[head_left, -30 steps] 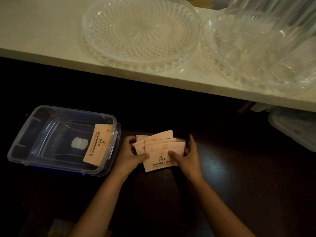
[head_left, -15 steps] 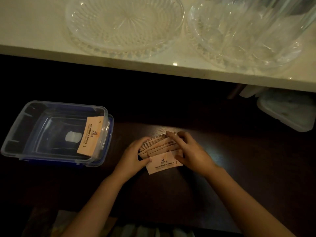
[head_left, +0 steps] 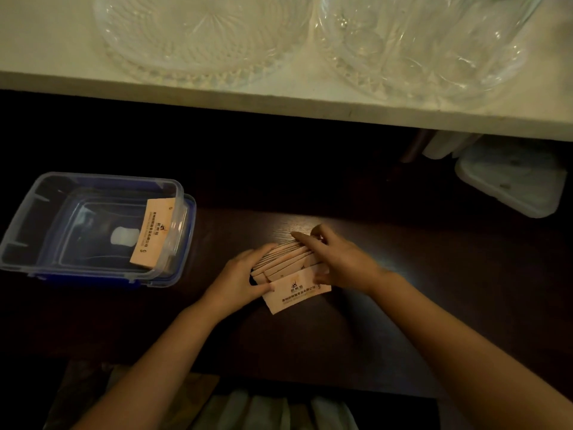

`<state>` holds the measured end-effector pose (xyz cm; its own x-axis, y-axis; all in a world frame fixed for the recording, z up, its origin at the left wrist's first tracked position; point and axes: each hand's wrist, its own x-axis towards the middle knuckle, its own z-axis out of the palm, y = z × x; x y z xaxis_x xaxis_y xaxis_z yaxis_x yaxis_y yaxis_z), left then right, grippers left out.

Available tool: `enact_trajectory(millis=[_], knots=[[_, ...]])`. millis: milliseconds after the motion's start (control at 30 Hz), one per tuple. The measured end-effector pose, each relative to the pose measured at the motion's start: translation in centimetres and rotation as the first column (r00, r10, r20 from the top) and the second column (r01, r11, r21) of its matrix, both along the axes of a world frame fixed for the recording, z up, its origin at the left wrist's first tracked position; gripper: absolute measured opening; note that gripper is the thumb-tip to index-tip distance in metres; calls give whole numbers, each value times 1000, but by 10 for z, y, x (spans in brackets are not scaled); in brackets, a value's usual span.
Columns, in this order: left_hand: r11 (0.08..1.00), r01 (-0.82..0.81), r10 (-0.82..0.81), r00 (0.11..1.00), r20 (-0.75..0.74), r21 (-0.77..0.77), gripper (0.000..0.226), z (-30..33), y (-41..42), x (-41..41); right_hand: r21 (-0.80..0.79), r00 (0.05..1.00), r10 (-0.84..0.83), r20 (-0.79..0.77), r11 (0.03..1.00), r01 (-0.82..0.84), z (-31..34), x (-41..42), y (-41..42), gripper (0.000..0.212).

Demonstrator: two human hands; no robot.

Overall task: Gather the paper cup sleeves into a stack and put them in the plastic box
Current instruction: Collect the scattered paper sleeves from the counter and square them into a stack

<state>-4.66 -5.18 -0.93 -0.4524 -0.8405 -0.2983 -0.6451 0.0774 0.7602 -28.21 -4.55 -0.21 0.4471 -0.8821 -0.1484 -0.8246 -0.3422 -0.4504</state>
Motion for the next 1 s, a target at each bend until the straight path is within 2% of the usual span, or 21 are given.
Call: enact_trajectory(millis=[100,200,300,367,433,500,600,700,767,833,933,1000], knots=[[1000,-14,15,999,-45,8,82,3,4,0,20,1000,-30,4,999,30,2,-3,8,80],[987,-147,154,978,-139,58,79,6,11,-7,6,987,-135,93,991,135,0,-8,29,72],[960,-250,278,908,-312,128,66,8,22,-20,-71,954,-243,178,963,259,-1,-11,52,65],[935,-270,347,831,-435,230,56,9,32,-34,-93,922,-315,224,935,342,-3,-12,62,65],[866,-337,493,701,-516,370,47,4,43,-51,-46,869,-399,294,902,430,-8,-8,70,66],[769,-436,637,574,-514,467,36,-2,49,-64,13,790,-491,367,852,523,-13,0,77,69],[726,-451,687,504,-524,519,34,-6,51,-74,125,615,-624,483,744,656,-18,15,82,79],[717,-412,697,448,-560,563,58,-8,47,-76,157,518,-662,541,685,712,-21,24,86,82],[710,-464,704,459,-541,530,51,-10,45,-81,156,516,-668,536,679,717,-22,24,87,80],[677,-554,734,463,-496,485,40,-14,46,-90,158,562,-657,503,708,688,-25,22,88,77],[603,-647,790,405,-461,467,31,-19,45,-99,155,599,-645,474,731,664,-27,20,88,75],[593,-656,793,377,-478,467,26,-17,43,-103,128,597,-659,456,713,689,-28,19,88,74]])
